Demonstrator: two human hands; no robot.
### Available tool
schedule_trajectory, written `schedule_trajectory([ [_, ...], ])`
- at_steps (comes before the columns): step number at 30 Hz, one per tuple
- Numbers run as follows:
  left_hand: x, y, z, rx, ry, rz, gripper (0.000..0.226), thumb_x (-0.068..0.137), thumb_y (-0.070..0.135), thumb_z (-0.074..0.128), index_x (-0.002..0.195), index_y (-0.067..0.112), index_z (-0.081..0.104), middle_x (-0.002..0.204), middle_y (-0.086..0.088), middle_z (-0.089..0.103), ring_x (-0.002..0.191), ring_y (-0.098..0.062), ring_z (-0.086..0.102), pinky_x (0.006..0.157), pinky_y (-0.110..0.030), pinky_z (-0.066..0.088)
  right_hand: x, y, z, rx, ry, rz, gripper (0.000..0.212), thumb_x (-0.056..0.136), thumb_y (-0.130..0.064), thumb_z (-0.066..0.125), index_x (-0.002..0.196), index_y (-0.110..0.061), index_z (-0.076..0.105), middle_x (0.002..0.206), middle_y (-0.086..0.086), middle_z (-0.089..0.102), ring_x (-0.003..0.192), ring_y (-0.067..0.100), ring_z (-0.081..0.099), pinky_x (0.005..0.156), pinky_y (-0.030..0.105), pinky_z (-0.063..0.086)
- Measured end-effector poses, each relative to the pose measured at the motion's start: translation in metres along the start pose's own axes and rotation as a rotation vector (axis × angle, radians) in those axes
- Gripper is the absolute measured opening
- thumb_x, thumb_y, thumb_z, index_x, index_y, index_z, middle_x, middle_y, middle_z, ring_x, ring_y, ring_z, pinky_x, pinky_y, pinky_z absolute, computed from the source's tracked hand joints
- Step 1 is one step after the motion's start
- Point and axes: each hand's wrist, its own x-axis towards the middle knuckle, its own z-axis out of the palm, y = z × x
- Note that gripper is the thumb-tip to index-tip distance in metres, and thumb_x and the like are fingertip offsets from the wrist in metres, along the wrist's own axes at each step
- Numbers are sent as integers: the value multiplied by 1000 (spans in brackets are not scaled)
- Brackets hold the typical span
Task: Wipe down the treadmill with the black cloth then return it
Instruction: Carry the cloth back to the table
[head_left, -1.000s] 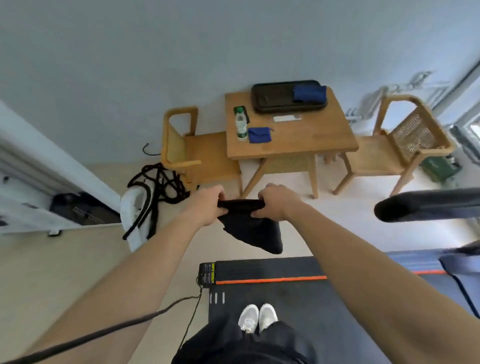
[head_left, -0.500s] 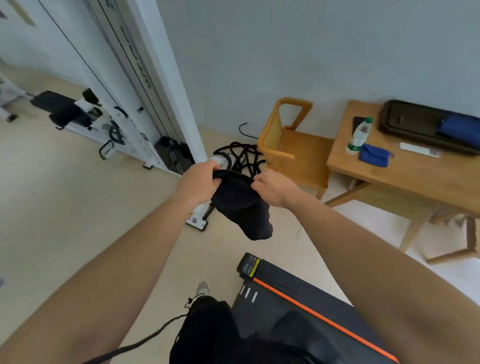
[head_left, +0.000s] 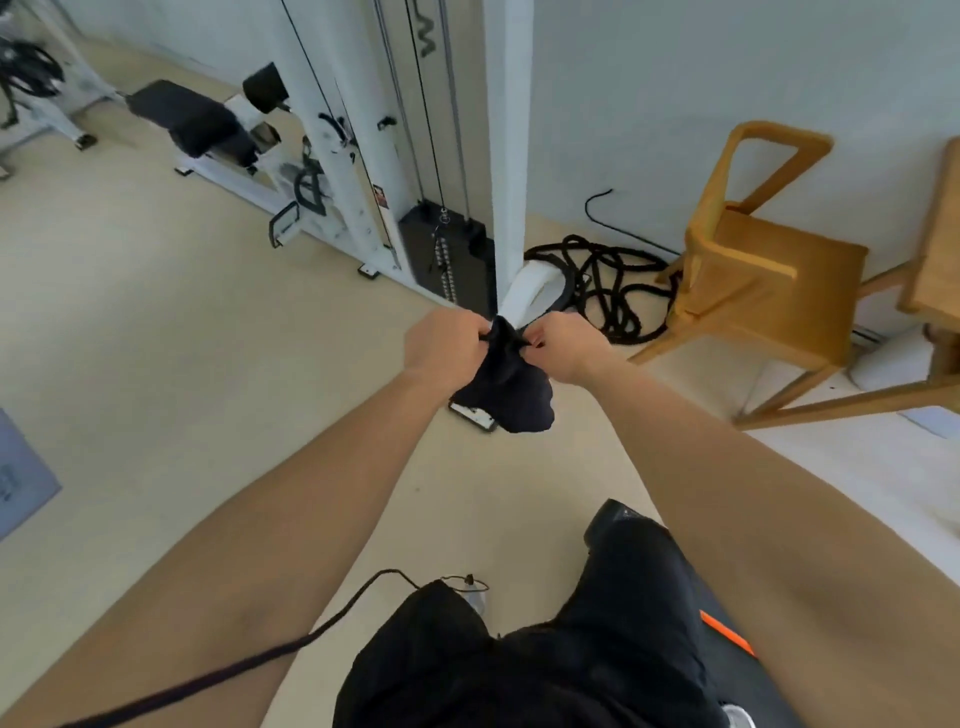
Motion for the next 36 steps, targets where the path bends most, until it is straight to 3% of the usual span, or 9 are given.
schedule_trajectory([
  [4, 20, -30, -33, -37, 9, 58, 13, 89, 28, 58, 91, 26, 70, 84, 1, 67, 84, -28, 63, 62, -33, 47, 32, -36, -22, -3, 34, 24, 19, 90, -32, 64, 90, -15, 72, 91, 6, 73, 87, 28, 66, 78, 41, 57],
  [9, 78, -26, -59, -130, 85, 164, 18, 89, 32, 58, 77, 22, 66, 65, 4, 61, 68, -22, 58, 52, -29, 33, 66, -31, -44, 126, 101, 151, 38, 94, -30, 54, 60, -16, 50, 62, 4, 54, 69, 27, 56, 60, 34, 42],
  [14, 150, 2, -53, -187, -44, 287, 16, 90, 28, 58, 97, 29, 73, 87, 2, 72, 84, -24, 63, 69, -35, 49, 89, 9, -63, 269, 189, 255, 28, 91, -20, 50, 73, 0, 59, 73, 16, 62, 71, 31, 58, 62, 40, 47],
  [16, 182, 21, -46, -265, -77, 359, 21, 89, 25, 60, 104, 31, 73, 95, 6, 74, 90, -20, 64, 77, -36, 52, 99, 34, -74, 325, 220, 281, 25, 88, -16, 50, 76, 3, 59, 68, 15, 60, 64, 28, 55, 58, 38, 43],
  [19, 233, 62, -36, -289, -137, 474, 19, 89, 24, 60, 103, 29, 73, 96, 9, 73, 91, -17, 63, 82, -37, 53, 115, 79, -94, 364, 254, 358, 28, 90, -18, 54, 63, -10, 55, 59, 4, 52, 59, 22, 50, 52, 32, 36],
  [22, 282, 111, -27, -272, -221, 515, 15, 88, 23, 60, 98, 27, 71, 89, 9, 69, 86, -17, 61, 77, -36, 52, 128, 132, -116, 409, 252, 449, 24, 86, -29, 63, 76, -7, 68, 70, 12, 66, 68, 29, 61, 58, 37, 47],
  [25, 320, 157, -11, -292, -289, 549, 14, 83, 22, 61, 91, 29, 71, 83, 10, 68, 81, -15, 62, 73, -37, 54, 131, 178, -138, 437, 255, 505, 22, 86, -34, 68, 81, -13, 69, 78, 7, 70, 77, 25, 66, 66, 38, 53],
  [32, 378, 286, 24, -245, -486, 762, 7, 90, 25, 62, 91, 28, 69, 81, 7, 66, 76, -14, 61, 63, -33, 45, 103, 269, -189, 634, 352, 716, 27, 93, -30, 56, 72, -13, 56, 68, 4, 50, 66, 19, 52, 61, 33, 40],
  [36, 404, 376, 51, -219, -656, 896, 9, 91, 26, 63, 83, 24, 65, 76, 2, 65, 75, -20, 63, 62, -35, 45, 77, 328, -216, 620, 445, 868, 28, 93, -29, 53, 72, -11, 58, 69, 5, 54, 68, 21, 54, 61, 32, 41],
])
